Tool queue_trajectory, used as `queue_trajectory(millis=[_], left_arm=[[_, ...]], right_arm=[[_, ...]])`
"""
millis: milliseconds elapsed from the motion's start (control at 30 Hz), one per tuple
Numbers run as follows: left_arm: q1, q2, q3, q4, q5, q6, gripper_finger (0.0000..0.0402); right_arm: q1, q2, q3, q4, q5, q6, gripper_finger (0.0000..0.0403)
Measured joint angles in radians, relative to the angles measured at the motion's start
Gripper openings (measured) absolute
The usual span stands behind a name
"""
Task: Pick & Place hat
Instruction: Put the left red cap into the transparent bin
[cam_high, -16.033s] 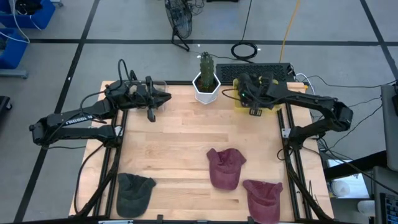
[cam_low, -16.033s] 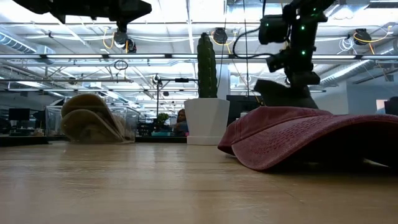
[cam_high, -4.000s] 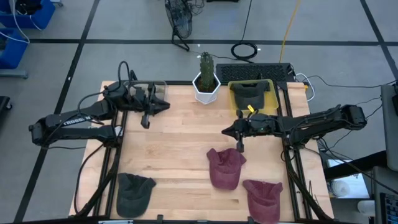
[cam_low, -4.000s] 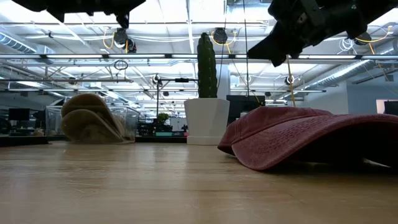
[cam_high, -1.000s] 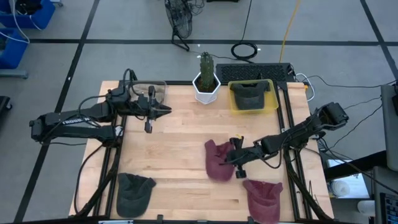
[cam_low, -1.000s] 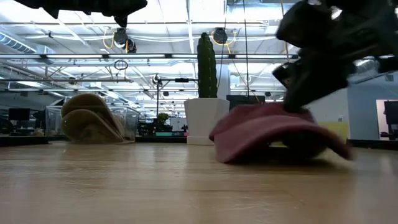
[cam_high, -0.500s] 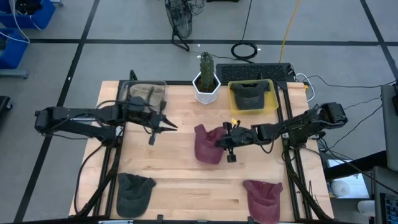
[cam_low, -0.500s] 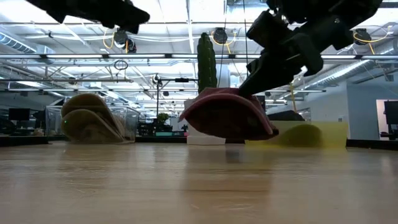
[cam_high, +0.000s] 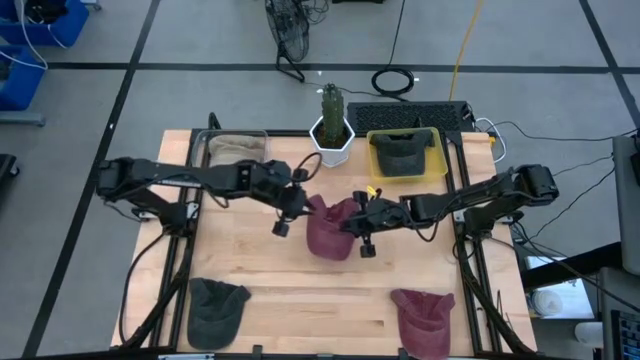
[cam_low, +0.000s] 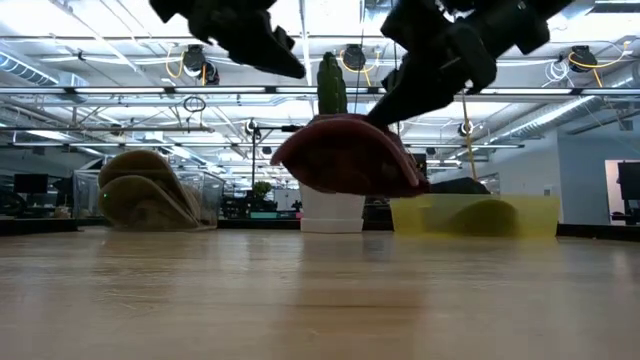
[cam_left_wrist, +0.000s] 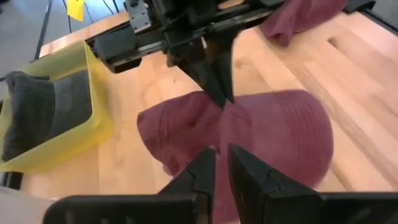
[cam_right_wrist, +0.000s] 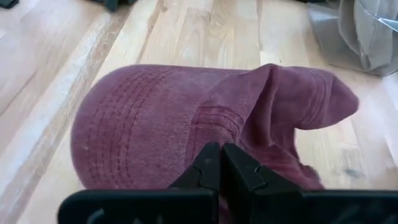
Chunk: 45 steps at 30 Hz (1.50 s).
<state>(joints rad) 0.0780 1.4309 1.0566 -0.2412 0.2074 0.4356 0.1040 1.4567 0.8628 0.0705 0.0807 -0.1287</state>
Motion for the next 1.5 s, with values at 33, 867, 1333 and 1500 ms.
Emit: queue_trajectory(millis=[33, 867, 1333, 1500], left_arm=[[0.0, 0.015, 0.014, -0.001, 0.0, -0.006, 0.006], [-0.04, 0.105, 0.035, 0.005, -0.032, -0.084, 0.0241], [-0.04, 0.105, 0.035, 0.006, -0.028, -0.092, 0.0146], [-0.039, 0.105, 0.035, -0.001, -0.021, -0.07, 0.0102]], right_arm=[[0.0, 0.0, 0.014, -0.015, 0.0, 0.0, 0.0001], [0.029, 0.0, 0.045, 0.031, 0.054, -0.055, 0.0], [0.042, 0.0, 0.045, 0.083, 0.058, -0.115, 0.0], [0.062, 0.0, 0.045, 0.088, 0.138, -0.152, 0.0]])
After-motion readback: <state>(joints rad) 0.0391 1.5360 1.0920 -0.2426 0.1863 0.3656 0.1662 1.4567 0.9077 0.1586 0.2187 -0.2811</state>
